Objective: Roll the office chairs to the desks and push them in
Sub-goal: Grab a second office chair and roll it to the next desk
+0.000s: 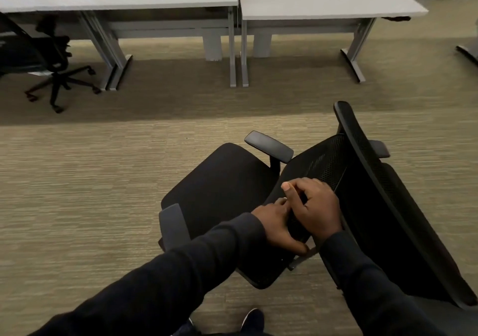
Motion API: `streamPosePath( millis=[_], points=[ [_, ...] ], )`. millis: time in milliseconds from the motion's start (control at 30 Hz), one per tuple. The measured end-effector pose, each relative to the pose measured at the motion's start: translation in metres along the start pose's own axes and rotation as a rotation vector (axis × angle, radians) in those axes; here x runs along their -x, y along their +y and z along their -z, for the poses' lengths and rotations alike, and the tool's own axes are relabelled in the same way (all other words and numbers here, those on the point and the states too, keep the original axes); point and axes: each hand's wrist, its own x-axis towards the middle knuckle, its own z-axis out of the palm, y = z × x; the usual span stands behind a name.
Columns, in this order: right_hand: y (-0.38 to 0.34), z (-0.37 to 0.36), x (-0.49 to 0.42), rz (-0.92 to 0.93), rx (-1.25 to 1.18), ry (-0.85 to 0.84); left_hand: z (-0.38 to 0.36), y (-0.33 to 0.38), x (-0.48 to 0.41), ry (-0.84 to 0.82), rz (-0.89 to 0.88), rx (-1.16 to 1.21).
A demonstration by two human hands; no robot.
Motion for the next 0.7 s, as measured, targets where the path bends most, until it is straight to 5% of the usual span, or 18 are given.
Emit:
streamPosePath(
  millis=[200, 700],
  points=[
    [-0.009, -0.011, -0.034, -0.016, -0.085, -0.022, 0.027, -0.016, -0.006, -0.002, -0.034, 0.233],
    [-0.065, -0.114, -0.148, -0.020, 0.001, 0.070, 0.159, -0.124, -0.012, -0.097, 0.056, 0.313]
  ],
)
